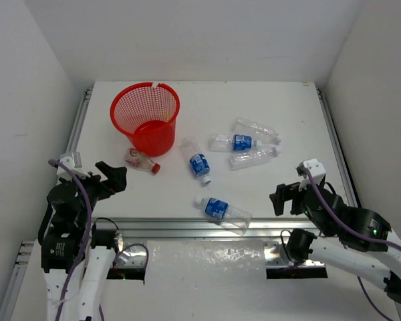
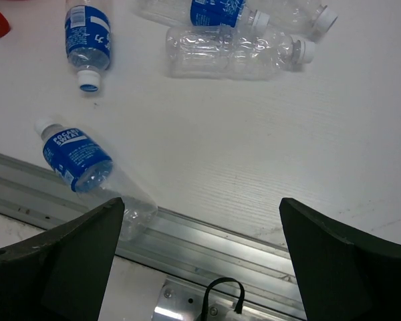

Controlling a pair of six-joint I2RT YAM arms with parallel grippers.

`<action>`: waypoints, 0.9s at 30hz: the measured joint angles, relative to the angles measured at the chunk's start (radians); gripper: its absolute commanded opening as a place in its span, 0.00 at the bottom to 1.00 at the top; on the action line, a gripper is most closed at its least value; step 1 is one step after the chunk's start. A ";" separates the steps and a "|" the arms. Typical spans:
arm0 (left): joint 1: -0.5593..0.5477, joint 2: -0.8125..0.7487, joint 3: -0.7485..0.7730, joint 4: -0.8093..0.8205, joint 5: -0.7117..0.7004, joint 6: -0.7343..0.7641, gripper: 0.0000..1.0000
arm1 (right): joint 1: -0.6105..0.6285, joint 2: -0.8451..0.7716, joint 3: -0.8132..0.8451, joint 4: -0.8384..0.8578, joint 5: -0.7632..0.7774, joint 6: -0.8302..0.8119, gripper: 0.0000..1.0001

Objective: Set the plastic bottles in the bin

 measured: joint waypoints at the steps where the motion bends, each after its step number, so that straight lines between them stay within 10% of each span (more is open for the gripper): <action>1: 0.000 0.000 0.000 0.000 0.000 0.000 1.00 | 0.000 0.002 0.000 0.001 -0.001 0.000 0.99; 13: 0.000 -0.002 0.000 0.000 -0.002 -0.010 1.00 | 0.002 0.065 -0.110 0.297 -0.464 -0.187 0.99; 27: 0.000 -0.002 -0.002 -0.001 -0.015 -0.024 1.00 | 0.002 0.846 -0.094 0.502 -0.449 -0.325 0.98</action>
